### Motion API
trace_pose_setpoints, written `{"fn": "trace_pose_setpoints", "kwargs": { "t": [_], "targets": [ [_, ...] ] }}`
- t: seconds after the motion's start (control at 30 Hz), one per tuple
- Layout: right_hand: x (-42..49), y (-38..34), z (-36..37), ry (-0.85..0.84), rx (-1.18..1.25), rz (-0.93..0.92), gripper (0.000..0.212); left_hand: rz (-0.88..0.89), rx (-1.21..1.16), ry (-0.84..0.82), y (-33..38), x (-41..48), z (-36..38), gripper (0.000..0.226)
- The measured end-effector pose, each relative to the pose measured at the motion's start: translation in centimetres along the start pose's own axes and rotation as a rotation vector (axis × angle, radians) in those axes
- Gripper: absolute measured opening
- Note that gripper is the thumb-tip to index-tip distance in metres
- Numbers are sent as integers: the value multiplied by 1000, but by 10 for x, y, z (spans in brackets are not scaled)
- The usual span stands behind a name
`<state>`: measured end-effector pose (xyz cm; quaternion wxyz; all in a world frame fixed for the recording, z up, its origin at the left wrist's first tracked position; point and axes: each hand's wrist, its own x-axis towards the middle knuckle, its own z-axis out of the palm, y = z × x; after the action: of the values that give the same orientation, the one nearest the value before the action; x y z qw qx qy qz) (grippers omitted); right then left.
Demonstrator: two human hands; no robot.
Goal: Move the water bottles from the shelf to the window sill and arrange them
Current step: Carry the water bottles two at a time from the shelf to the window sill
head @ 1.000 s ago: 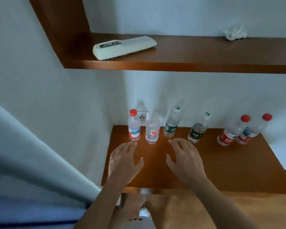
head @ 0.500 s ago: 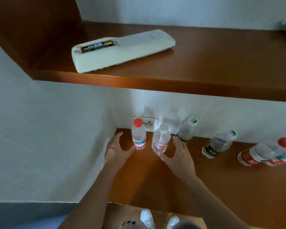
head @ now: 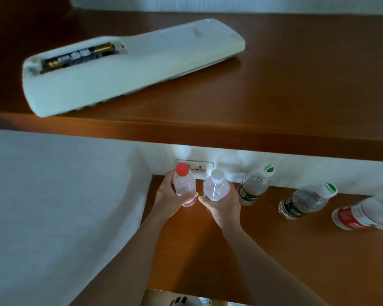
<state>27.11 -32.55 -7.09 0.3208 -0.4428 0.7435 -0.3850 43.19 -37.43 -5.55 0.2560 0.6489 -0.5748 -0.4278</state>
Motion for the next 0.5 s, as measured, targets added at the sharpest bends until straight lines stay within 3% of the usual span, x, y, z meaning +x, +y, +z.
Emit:
{"fn": "trace_pose_setpoints", "kwargs": {
  "t": [0.3,0.5],
  "targets": [
    [-1,-10,-11,-21,-48,-56,82,-66,-10,64,15,-7,-1,68],
    [-1,-47,-38,-75,151,-126,94,-11,-210,183,50,-50,-14,59]
  ]
}}
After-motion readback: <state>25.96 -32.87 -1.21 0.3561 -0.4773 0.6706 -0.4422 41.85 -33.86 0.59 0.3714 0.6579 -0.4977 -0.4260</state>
